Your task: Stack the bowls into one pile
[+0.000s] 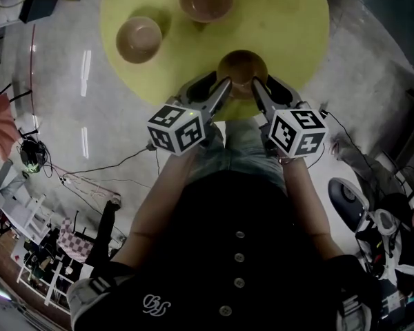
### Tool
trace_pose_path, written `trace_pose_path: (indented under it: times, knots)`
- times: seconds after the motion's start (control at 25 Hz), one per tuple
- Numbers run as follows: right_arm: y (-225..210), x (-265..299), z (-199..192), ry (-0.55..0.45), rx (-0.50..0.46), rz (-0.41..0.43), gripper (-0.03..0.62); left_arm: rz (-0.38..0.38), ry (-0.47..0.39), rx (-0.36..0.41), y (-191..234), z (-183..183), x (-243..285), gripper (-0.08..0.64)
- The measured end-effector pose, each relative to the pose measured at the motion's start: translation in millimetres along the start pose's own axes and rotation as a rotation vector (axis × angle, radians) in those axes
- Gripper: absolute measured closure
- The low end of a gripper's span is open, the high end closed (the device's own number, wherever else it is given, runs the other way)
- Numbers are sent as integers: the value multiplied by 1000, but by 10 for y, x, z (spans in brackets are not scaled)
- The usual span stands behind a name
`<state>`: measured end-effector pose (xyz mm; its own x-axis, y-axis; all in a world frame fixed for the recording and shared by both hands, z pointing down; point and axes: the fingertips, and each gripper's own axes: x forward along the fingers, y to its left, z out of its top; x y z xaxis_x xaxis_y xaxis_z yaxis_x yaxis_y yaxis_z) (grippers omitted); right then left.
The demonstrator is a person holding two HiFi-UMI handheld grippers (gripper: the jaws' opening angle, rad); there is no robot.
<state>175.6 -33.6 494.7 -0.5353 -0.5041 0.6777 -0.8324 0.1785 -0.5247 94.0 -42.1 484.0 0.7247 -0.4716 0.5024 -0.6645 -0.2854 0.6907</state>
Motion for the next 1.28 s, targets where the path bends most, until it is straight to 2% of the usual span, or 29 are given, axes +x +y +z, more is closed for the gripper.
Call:
trace_pose_path:
  times: [0.08,0.2,0.48,0.72,0.96,1.28]
  knots:
    - [-26,-28,-49,13,-14,14,483,0,-5,1,-31,-36,2,433]
    - [9,27,97,24,-27,34,483,2,-14,3,-10,117,8,433]
    - [1,-46,212,11,-62,60,483,34,-61,-9,-120,118,-8,433]
    - [4,-90,294,-23,-139,40,483,26,-97,15,-224,145,-31,433]
    - [69,64,603,-33,-149,30,482,11,-124,36,-133,508,12,433]
    - [461,-127,293,-77,-164,11,482,-35,-133,86,-178,357,-448,433]
